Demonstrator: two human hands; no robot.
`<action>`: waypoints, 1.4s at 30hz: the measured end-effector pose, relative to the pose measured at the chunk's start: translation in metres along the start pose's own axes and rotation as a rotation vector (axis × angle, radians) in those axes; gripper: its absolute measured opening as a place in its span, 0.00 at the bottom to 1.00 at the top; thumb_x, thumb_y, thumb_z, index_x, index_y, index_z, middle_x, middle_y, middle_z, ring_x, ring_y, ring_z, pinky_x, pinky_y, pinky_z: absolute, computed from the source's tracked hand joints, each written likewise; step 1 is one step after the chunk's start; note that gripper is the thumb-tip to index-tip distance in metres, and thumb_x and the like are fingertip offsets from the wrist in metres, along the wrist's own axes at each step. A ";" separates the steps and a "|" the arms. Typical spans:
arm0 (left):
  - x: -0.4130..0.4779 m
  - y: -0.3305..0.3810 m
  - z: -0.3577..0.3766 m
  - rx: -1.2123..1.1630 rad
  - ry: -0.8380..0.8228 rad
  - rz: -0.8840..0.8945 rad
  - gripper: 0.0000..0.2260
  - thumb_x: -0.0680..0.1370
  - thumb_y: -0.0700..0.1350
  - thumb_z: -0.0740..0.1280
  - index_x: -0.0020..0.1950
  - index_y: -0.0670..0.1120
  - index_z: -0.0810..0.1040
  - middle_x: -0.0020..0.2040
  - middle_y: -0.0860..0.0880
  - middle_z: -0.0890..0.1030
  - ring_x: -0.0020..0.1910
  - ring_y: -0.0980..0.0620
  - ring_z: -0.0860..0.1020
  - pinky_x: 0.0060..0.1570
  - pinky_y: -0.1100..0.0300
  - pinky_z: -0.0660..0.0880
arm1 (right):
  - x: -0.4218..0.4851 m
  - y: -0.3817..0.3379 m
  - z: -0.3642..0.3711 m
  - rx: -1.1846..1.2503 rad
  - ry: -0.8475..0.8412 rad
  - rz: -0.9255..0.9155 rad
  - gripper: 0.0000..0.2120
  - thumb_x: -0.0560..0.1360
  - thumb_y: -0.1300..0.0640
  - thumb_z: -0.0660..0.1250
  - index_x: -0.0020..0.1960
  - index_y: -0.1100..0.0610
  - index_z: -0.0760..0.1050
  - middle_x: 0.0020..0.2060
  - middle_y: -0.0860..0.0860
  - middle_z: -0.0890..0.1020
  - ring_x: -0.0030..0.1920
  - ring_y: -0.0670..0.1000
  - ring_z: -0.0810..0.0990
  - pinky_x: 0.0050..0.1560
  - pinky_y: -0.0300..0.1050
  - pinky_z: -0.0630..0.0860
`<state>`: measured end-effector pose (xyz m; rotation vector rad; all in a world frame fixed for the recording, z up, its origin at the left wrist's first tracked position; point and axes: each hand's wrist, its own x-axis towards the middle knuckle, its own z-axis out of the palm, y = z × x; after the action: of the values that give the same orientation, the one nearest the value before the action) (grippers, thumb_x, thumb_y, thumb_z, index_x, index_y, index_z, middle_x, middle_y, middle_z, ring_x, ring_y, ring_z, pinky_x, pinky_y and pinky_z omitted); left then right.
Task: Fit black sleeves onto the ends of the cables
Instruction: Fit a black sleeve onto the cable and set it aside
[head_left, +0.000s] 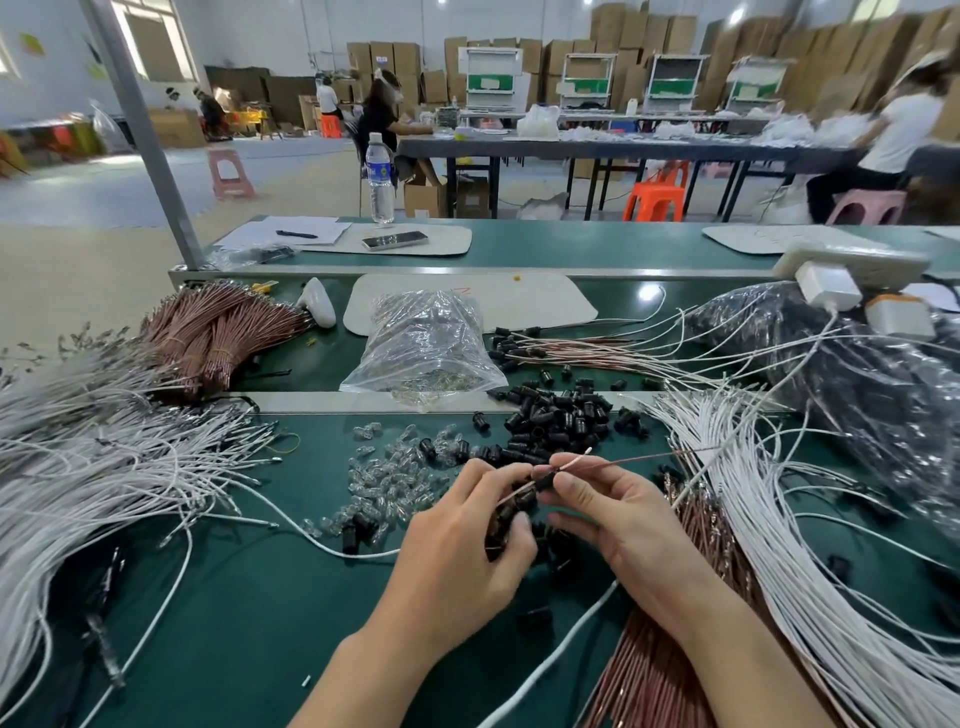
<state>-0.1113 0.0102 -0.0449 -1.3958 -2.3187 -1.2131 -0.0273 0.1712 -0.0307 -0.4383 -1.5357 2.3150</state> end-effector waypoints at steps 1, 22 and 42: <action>0.000 0.000 0.000 0.014 0.004 -0.001 0.16 0.80 0.58 0.61 0.68 0.61 0.70 0.52 0.61 0.72 0.37 0.57 0.76 0.35 0.62 0.75 | 0.000 0.000 0.000 -0.023 0.001 -0.011 0.14 0.64 0.52 0.78 0.49 0.53 0.87 0.48 0.56 0.87 0.48 0.53 0.87 0.46 0.42 0.82; 0.007 -0.012 -0.011 0.092 0.163 -0.038 0.13 0.81 0.51 0.63 0.62 0.51 0.81 0.51 0.61 0.77 0.41 0.58 0.77 0.41 0.62 0.75 | 0.000 -0.019 -0.020 0.154 0.225 -0.152 0.09 0.67 0.51 0.77 0.44 0.54 0.87 0.43 0.52 0.86 0.39 0.48 0.84 0.38 0.40 0.82; 0.006 -0.036 -0.029 0.039 0.379 -0.163 0.11 0.82 0.48 0.64 0.62 0.48 0.80 0.50 0.61 0.75 0.43 0.57 0.78 0.40 0.58 0.75 | -0.013 -0.046 -0.057 0.701 0.214 -0.285 0.10 0.77 0.50 0.72 0.49 0.58 0.81 0.51 0.52 0.85 0.48 0.48 0.86 0.45 0.35 0.82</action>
<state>-0.1506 -0.0151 -0.0429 -0.8833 -2.2018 -1.3323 0.0131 0.2290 -0.0084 -0.2461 -0.5748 2.2936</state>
